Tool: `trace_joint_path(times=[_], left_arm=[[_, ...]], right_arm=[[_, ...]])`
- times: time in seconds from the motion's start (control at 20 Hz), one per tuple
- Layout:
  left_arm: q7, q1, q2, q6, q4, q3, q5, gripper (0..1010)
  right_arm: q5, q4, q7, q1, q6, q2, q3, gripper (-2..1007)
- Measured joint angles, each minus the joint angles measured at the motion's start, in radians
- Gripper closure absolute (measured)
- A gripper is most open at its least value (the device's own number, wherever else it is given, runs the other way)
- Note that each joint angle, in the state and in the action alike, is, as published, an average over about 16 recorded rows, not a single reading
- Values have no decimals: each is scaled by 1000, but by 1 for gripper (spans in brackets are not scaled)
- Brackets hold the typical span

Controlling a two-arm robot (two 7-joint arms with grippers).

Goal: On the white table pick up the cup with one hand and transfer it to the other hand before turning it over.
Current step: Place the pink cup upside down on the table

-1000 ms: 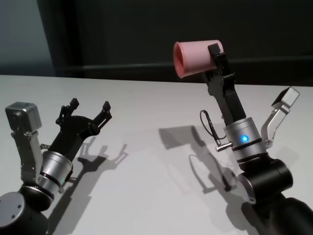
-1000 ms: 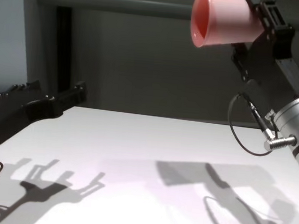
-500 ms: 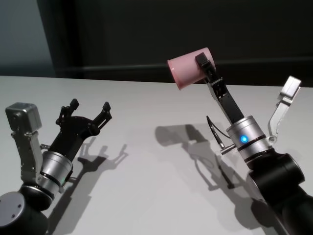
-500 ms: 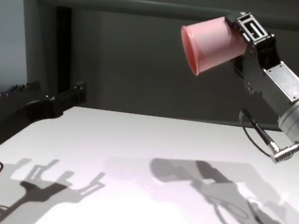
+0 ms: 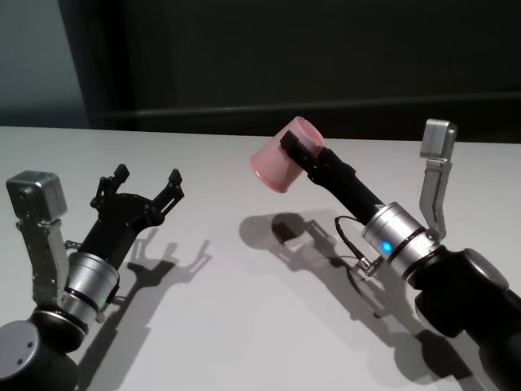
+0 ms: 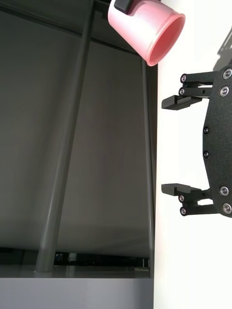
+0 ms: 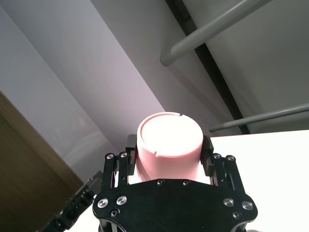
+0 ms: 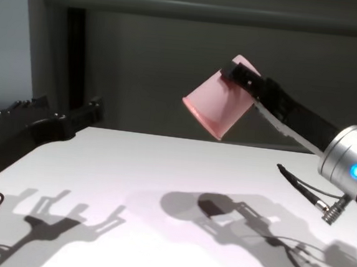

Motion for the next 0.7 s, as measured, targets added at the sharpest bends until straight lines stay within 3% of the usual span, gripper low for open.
trace_joint_path(times=[0.35, 0.7], left_arm=[[0, 0, 0, 0, 0, 0, 0, 7], [0, 0, 0, 0, 0, 0, 0, 7]], right_arm=[[-177, -7, -76, 32, 26, 36, -77, 248], [-305, -4, -126, 62, 80, 56, -136, 248]])
